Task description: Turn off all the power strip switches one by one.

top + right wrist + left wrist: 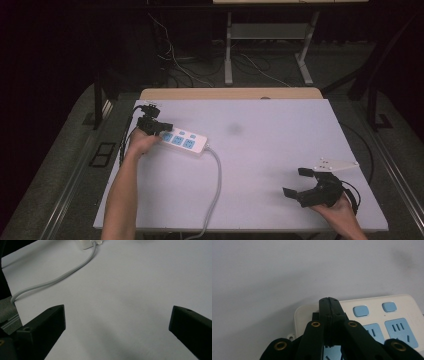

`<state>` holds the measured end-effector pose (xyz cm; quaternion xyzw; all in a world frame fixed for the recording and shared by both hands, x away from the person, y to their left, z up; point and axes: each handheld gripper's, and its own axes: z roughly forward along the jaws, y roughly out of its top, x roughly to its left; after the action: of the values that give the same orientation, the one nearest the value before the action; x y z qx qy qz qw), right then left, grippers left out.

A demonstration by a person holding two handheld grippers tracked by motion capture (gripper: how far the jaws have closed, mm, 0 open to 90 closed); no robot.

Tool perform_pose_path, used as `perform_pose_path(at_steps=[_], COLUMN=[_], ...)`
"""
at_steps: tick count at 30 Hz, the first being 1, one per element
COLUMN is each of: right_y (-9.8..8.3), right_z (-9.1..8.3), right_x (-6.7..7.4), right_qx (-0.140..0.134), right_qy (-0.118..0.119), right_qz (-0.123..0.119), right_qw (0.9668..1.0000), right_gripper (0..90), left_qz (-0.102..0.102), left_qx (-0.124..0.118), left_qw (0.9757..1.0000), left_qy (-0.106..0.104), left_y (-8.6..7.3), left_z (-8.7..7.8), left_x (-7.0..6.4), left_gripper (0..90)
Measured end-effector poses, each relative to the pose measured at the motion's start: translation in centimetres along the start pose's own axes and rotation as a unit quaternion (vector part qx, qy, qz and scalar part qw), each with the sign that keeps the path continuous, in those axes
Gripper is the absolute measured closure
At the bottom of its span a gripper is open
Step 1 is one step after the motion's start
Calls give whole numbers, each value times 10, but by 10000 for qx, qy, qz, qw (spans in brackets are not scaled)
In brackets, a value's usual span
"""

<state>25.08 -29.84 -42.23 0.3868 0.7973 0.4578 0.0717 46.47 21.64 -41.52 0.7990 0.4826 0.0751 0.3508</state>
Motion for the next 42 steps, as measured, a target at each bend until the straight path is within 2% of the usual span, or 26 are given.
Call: perform_pose_path(at_steps=[13, 15, 18, 25, 27, 29, 37, 42], right_y=[1, 1, 1, 0, 0, 0, 0, 0], right_z=[-1, -1, 0, -3, -3, -4, -3, -2], right_x=[1, 2, 2, 1, 1, 2, 4, 5], right_qx=[2, -8, -6, -28, -47, -49, -33, -15], right_qy=[-11, -11, -14, -30, -39, -52, -44, -35], right_qz=[-13, -21, -23, -5, 10, 20, -28, -48], right_qw=[10000, 10000, 10000, 10000, 10000, 10000, 10000, 10000], right_gripper=[6, 6, 6, 6, 6, 6, 6, 6], left_qz=[-25, -64, -265, -254, -419, -608, -558, -457], left_qx=[40, 29, -71, -118, -239, -513, -1052, -1426], left_qw=[9999, 9999, 9996, 9994, 9987, 9968, 9928, 9887], left_qy=[114, 115, 74, 184, 177, -46, -76, -59], left_y=[0, 0, -3, -4, -7, -11, -24, -34], left_z=[1, 1, 1, 0, 0, -5, -31, -47], left_x=[-3, -3, -1, -4, -5, -4, -6, -12], left_gripper=[896, 896, 896, 895, 894, 894, 893, 890])
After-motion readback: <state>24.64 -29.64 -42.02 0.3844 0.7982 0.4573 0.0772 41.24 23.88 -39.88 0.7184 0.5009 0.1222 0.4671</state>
